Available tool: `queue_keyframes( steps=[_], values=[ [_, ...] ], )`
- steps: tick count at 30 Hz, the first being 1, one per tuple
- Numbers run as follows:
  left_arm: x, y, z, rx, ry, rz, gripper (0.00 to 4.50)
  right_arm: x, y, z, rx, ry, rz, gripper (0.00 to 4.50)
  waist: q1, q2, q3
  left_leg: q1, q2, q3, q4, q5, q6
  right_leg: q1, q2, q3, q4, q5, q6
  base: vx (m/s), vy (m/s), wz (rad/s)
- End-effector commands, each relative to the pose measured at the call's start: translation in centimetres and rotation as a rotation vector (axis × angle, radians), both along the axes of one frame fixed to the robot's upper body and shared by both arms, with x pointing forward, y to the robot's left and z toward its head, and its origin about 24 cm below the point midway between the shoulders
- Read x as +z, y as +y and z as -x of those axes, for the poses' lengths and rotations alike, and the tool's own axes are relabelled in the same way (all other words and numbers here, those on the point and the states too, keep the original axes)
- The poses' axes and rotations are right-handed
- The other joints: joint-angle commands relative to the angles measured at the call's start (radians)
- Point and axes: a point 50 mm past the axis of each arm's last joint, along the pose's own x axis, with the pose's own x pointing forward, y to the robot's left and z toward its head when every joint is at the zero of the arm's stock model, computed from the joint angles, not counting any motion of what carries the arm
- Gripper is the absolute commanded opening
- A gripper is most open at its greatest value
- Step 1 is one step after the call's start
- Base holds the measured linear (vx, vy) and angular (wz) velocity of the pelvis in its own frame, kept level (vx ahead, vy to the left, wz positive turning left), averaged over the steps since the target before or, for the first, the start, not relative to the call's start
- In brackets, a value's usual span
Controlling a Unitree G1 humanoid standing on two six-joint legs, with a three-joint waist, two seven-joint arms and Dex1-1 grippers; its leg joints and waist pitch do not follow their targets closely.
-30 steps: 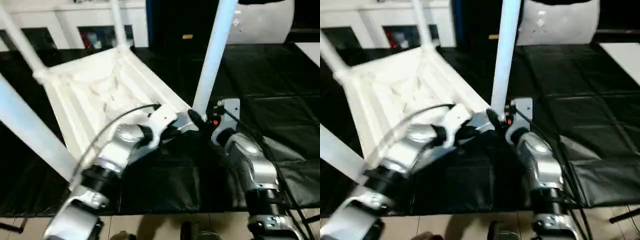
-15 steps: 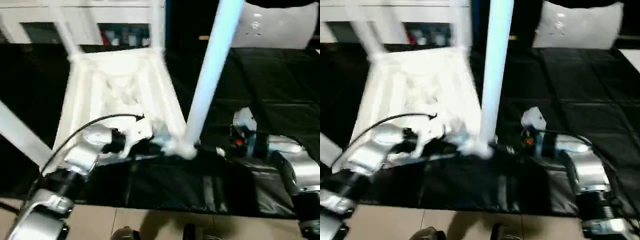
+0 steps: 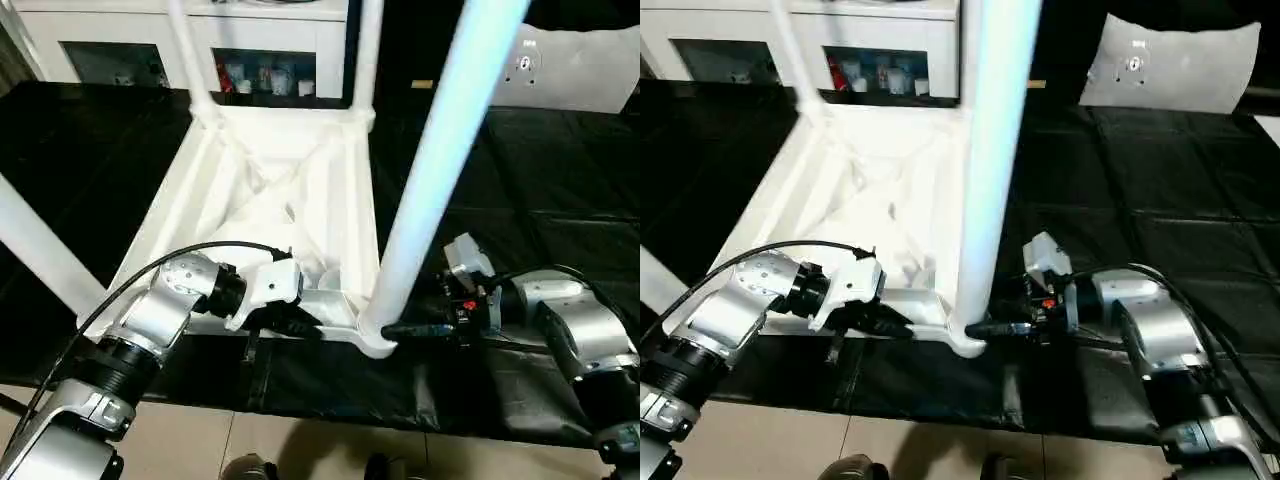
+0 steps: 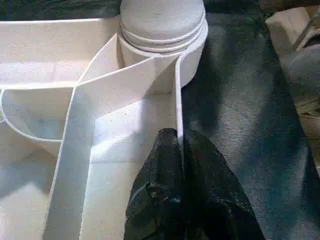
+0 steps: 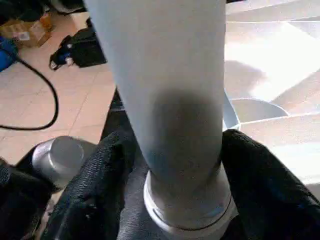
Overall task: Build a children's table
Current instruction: Rotate leg to tighten
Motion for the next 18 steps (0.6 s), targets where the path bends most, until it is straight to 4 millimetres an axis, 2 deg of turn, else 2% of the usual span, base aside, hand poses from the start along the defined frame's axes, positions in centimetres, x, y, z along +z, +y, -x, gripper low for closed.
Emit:
queue_keyframes(
  steps=[1,3,7,12,14,18],
  values=[
    [0.7,-0.9,0.2,-0.078,-0.041,0.008,0.0,0.0,0.2,0.1,0.051,0.003,0.007,2.57,-0.005,-0.01,-0.098,0.003,0.064,-0.007,-0.081,-0.104,0.081,0.074,-0.062,0.07,-0.058,-0.318,-0.185,0.0,0.0,0.0],
    [0.7,-0.9,0.1,-0.078,-0.043,0.007,0.0,0.0,0.3,0.0,0.056,0.01,0.003,2.28,-0.004,-0.01,-0.098,0.001,0.062,-0.006,-0.08,-0.1,0.084,0.075,-0.061,0.069,-0.057,-0.314,-0.186,0.0,0.0,0.0],
    [0.7,-0.8,-0.1,-0.075,-0.046,0.004,0.0,0.0,0.4,-0.2,0.061,0.013,0.002,2.06,-0.003,-0.011,-0.098,0.001,0.061,-0.004,-0.079,-0.097,0.087,0.074,-0.06,0.069,-0.06,-0.328,-0.179,0.0,0.0,0.0],
    [0.8,-0.7,-0.2,-0.061,-0.04,0.005,0.0,-0.1,0.7,0.1,0.083,0.044,-0.023,1.97,-0.005,-0.012,-0.093,0.002,0.062,-0.005,-0.081,-0.115,0.081,0.072,-0.06,0.068,-0.064,-0.365,-0.167,0.0,0.0,0.0],
    [0.9,-0.7,-0.3,-0.04,-0.032,0.019,0.0,-0.1,1.1,0.3,0.072,0.055,-0.06,1.97,-0.005,-0.013,-0.094,0.002,0.062,-0.004,-0.081,-0.106,0.083,0.073,-0.06,0.069,-0.062,-0.35,-0.172,0.0,0.0,0.0],
    [1.1,-1.3,-0.9,0.047,-0.033,0.064,0.0,-0.3,2.0,0.6,-0.021,0.08,-0.09,1.96,-0.005,-0.012,-0.091,0.001,0.063,-0.006,-0.083,-0.099,0.085,0.073,-0.058,0.069,-0.062,-0.343,-0.173,0.0,0.0,0.0]
  ],
)
